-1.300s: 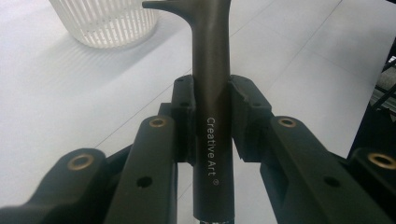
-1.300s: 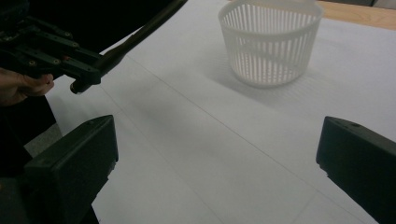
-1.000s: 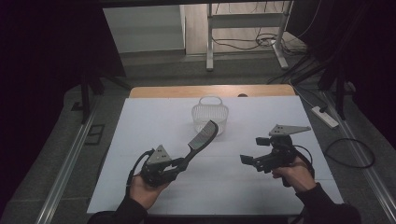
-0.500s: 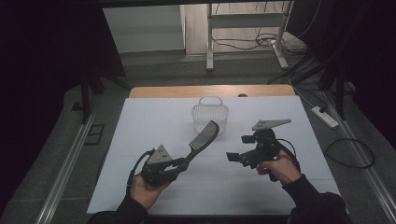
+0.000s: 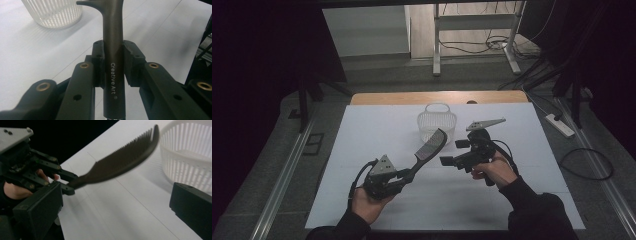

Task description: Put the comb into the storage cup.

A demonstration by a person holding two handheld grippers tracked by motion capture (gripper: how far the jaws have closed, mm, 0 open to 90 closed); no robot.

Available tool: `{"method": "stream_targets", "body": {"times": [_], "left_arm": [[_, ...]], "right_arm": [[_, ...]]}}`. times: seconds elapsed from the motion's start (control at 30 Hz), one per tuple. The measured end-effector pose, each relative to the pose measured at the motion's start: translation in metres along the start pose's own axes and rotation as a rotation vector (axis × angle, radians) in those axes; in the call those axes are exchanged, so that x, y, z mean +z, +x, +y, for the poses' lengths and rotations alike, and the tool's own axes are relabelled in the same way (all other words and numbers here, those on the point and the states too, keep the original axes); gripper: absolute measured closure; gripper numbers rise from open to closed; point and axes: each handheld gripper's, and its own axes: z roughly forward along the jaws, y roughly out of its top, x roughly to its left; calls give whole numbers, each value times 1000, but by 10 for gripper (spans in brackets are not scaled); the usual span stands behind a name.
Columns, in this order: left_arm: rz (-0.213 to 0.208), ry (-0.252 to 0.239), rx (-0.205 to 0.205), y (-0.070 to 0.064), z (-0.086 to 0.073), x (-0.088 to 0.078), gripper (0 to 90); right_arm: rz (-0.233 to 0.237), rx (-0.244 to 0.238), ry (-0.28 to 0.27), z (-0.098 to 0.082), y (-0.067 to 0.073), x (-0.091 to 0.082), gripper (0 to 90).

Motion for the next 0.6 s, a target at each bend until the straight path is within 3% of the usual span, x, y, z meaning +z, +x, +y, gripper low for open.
{"method": "stream_targets", "body": {"times": [0.23, 0.6], "left_arm": [[0, -3, 0, 0, 0, 0, 722], [2, -8, 4, -1, 1, 0, 722]], "right_arm": [[42, 48, 31, 10, -1, 14, 0], [49, 133, 56, 20, -5, 27, 0]]}}
